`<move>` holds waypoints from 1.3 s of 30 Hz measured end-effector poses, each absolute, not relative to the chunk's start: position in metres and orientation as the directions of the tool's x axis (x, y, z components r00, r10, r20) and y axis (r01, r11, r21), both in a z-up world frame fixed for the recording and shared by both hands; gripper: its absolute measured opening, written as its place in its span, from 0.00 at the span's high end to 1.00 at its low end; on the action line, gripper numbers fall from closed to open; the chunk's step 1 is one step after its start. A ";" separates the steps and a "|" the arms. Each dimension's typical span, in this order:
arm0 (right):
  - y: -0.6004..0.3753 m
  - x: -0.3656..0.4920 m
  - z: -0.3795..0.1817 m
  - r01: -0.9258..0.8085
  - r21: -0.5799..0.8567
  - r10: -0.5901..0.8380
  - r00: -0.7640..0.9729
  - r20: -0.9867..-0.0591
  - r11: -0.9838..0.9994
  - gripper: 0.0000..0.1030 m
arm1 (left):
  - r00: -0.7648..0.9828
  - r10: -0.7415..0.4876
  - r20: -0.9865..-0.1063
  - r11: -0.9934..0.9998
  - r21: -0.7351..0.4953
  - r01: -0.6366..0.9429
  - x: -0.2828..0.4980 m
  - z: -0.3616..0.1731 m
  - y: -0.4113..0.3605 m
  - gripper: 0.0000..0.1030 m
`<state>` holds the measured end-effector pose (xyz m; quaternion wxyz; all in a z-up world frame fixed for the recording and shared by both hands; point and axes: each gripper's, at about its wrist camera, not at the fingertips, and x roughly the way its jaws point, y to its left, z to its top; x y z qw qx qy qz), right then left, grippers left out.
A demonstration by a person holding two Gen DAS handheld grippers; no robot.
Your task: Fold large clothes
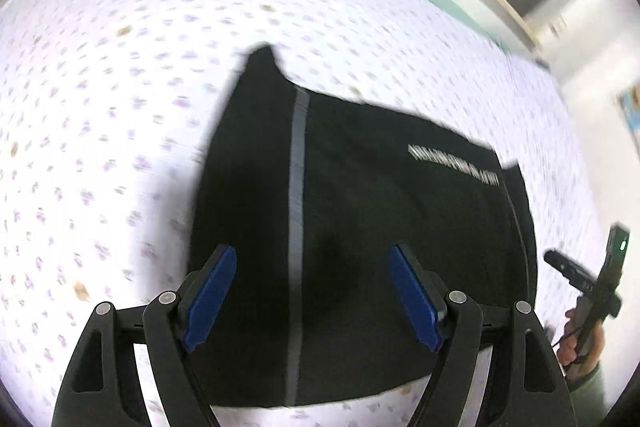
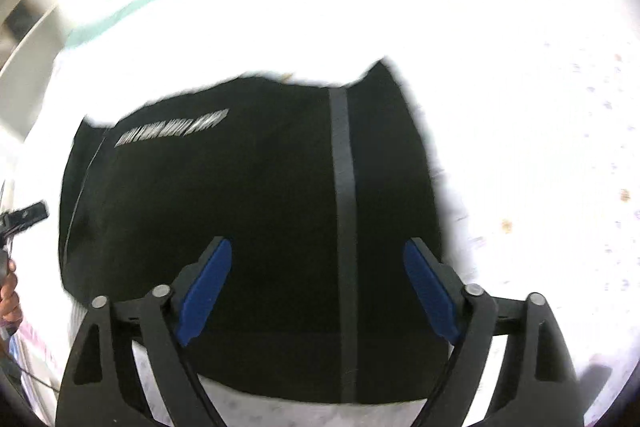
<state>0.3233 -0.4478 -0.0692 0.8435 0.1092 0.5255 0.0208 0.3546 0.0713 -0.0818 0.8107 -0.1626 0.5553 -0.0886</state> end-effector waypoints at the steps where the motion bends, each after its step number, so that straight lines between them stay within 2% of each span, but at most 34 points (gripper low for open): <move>1: -0.459 0.328 -0.072 0.105 0.205 0.139 0.444 -0.885 0.973 0.12 | 0.367 -0.350 -0.862 0.917 -0.396 -0.054 0.362 -0.085 0.087 0.22; 3: -0.474 0.338 -0.079 0.144 0.220 0.136 0.440 -0.888 0.965 0.12 | 0.359 -0.418 -0.835 0.875 -0.476 -0.087 0.377 -0.097 0.107 0.22; 7: -0.503 0.344 -0.099 0.176 0.323 0.224 0.424 -0.877 0.930 0.12 | 0.319 -0.555 -0.769 0.765 -0.622 -0.169 0.398 -0.138 0.128 0.22; 12: -0.500 0.357 -0.129 0.160 0.459 0.372 0.389 -0.843 0.874 0.12 | 0.285 -0.619 -0.731 0.704 -0.678 -0.210 0.409 -0.173 0.132 0.22; 16: -0.493 0.369 -0.150 0.150 0.493 0.419 0.351 -0.837 0.857 0.12 | 0.256 -0.683 -0.684 0.648 -0.730 -0.218 0.412 -0.193 0.130 0.22; 19: -0.488 0.379 -0.171 0.153 0.517 0.457 0.307 -0.835 0.842 0.12 | 0.238 -0.705 -0.667 0.631 -0.745 -0.216 0.416 -0.201 0.127 0.19; 21: -0.486 0.386 -0.194 0.172 0.574 0.524 0.264 -0.810 0.801 0.11 | 0.219 -0.689 -0.691 0.653 -0.723 -0.226 0.419 -0.209 0.127 0.15; 24: -0.486 0.391 -0.216 0.214 0.639 0.592 0.247 -0.767 0.739 0.00 | 0.168 -0.723 -0.670 0.628 -0.738 -0.246 0.424 -0.230 0.116 0.14; 29: -0.468 0.398 -0.214 0.138 0.646 0.613 0.220 -0.759 0.750 0.00 | 0.166 -0.734 -0.659 0.631 -0.751 -0.193 0.431 -0.230 0.097 0.02; 34: -0.446 0.397 -0.214 0.065 0.638 0.614 0.211 -0.760 0.767 0.00 | 0.149 -0.718 -0.680 0.668 -0.733 -0.126 0.432 -0.227 0.072 0.02; 35: -0.444 0.397 -0.213 0.053 0.647 0.623 0.221 -0.751 0.761 0.07 | 0.149 -0.709 -0.689 0.679 -0.725 -0.118 0.433 -0.226 0.067 0.10; 36: -0.442 0.400 -0.212 0.046 0.650 0.626 0.222 -0.747 0.759 0.10 | 0.150 -0.710 -0.688 0.680 -0.725 -0.111 0.433 -0.223 0.063 0.25; 37: -0.440 0.398 -0.206 0.029 0.656 0.634 0.229 -0.739 0.754 0.20 | 0.160 -0.706 -0.690 0.683 -0.723 -0.105 0.431 -0.218 0.061 0.31; 38: -0.437 0.394 -0.198 0.010 0.649 0.629 0.237 -0.741 0.761 0.30 | 0.176 -0.702 -0.690 0.688 -0.721 -0.084 0.428 -0.210 0.060 0.48; 39: -0.435 0.391 -0.193 -0.004 0.644 0.625 0.244 -0.742 0.765 0.36 | 0.195 -0.698 -0.689 0.692 -0.719 -0.064 0.422 -0.199 0.059 0.62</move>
